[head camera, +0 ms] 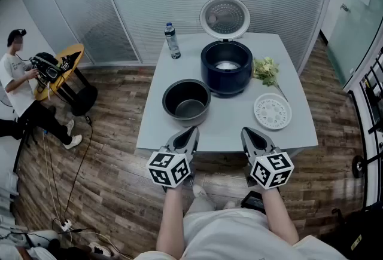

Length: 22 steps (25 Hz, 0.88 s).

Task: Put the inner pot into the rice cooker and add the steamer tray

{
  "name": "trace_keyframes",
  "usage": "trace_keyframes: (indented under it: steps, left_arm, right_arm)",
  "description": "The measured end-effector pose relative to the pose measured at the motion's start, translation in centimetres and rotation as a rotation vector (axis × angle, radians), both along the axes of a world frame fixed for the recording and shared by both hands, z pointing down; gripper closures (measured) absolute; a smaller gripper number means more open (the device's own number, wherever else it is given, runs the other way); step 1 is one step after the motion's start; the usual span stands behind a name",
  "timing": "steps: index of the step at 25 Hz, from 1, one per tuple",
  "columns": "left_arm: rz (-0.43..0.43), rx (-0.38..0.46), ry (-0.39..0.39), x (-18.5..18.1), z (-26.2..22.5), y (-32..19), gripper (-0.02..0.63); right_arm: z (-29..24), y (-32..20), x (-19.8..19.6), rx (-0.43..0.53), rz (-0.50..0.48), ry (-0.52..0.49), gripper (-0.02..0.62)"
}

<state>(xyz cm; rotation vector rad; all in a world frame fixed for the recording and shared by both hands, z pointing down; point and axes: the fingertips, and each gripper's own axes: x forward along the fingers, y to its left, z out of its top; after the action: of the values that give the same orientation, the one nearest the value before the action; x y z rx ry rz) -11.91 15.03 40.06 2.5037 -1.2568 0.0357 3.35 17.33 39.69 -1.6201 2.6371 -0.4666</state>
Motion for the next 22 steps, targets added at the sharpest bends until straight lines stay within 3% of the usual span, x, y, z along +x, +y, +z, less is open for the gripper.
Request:
trace_keyframes:
  steps: [3, 12, 14, 15, 16, 17, 18, 22]
  left_arm:
    - [-0.004, 0.009, -0.046, 0.1, 0.2, 0.4, 0.598]
    - [-0.018, 0.010, -0.086, 0.4, 0.2, 0.4, 0.598]
    - [-0.033, 0.042, -0.083, 0.4, -0.1, 0.4, 0.597]
    - [-0.039, 0.065, -0.072, 0.4, -0.5, 0.4, 0.569]
    - [-0.043, 0.080, -0.061, 0.3, -0.7, 0.4, 0.393]
    - [-0.049, 0.080, -0.055, 0.1, -0.7, 0.3, 0.340]
    - [-0.060, 0.072, -0.054, -0.3, -0.5, 0.2, 0.339]
    - [-0.125, 0.021, -0.028, -2.6, 0.4, 0.6, 0.339]
  right_arm:
    - [0.1, 0.4, 0.1, -0.001, -0.005, 0.000, 0.580]
    - [0.2, 0.6, 0.9, -0.005, 0.014, 0.073, 0.580]
    - [0.0, 0.7, 0.9, 0.013, -0.007, 0.029, 0.580]
    - [-0.3, 0.9, 0.7, 0.022, -0.036, -0.016, 0.578]
    - [-0.4, 1.1, 0.5, 0.021, -0.071, -0.059, 0.558]
    - [-0.3, 1.1, 0.2, 0.008, -0.101, -0.086, 0.436]
    - [0.1, 1.0, 0.1, -0.013, -0.118, -0.094, 0.366]
    - [1.7, 0.8, 0.2, -0.070, -0.115, -0.076, 0.360]
